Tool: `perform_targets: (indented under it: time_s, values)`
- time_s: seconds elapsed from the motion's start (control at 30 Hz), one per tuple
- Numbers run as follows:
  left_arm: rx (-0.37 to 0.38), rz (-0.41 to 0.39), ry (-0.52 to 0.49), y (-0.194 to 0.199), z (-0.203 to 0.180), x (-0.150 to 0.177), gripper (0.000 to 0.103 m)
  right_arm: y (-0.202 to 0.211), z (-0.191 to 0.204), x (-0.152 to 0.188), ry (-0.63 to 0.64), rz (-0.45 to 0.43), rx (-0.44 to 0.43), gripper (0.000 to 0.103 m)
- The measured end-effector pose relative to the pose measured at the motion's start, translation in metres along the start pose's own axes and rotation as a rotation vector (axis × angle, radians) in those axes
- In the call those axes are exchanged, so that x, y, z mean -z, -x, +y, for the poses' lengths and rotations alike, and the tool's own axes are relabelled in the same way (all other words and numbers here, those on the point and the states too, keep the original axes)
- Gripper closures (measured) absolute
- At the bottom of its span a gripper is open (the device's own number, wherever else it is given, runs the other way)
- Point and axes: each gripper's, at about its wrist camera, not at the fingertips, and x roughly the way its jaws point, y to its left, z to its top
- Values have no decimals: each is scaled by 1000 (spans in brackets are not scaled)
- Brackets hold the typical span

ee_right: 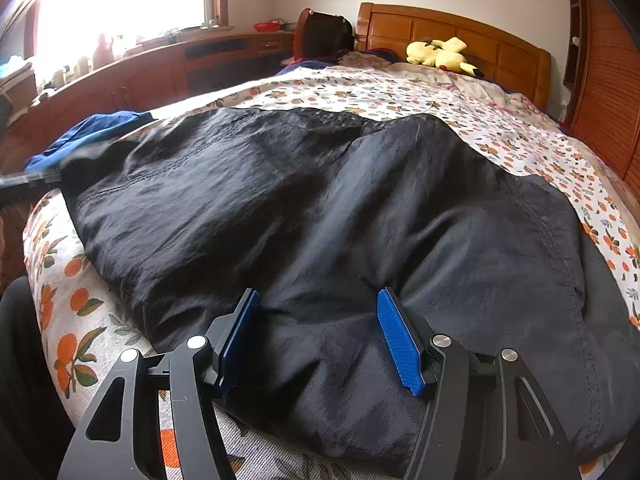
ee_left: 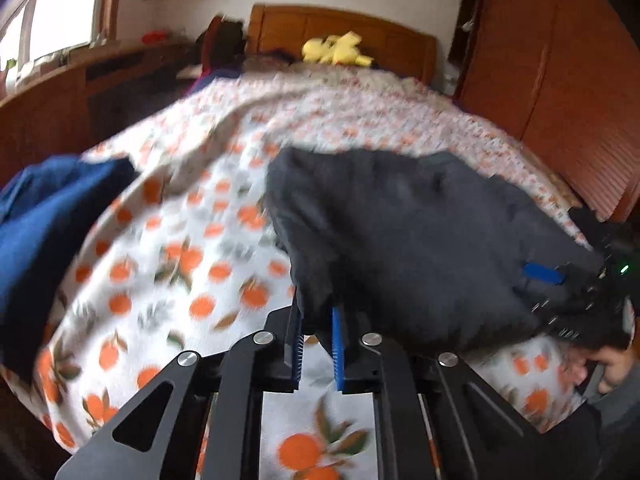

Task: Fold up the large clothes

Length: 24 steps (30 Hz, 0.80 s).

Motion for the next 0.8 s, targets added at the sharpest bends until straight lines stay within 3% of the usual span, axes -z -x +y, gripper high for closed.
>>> perform_targets:
  time_s: [0.23, 0.43, 0.8]
  values:
    - [57, -137, -100, 34, -75, -52, 94, 51, -29, -7, -52, -34, 1, 45]
    - [146, -186, -213, 44, -159, -84, 95, 105, -76, 2, -72, -79, 74, 45]
    - [317, -109, -412, 7, -310, -94, 95, 145, -134, 49, -136, -61, 158, 45]
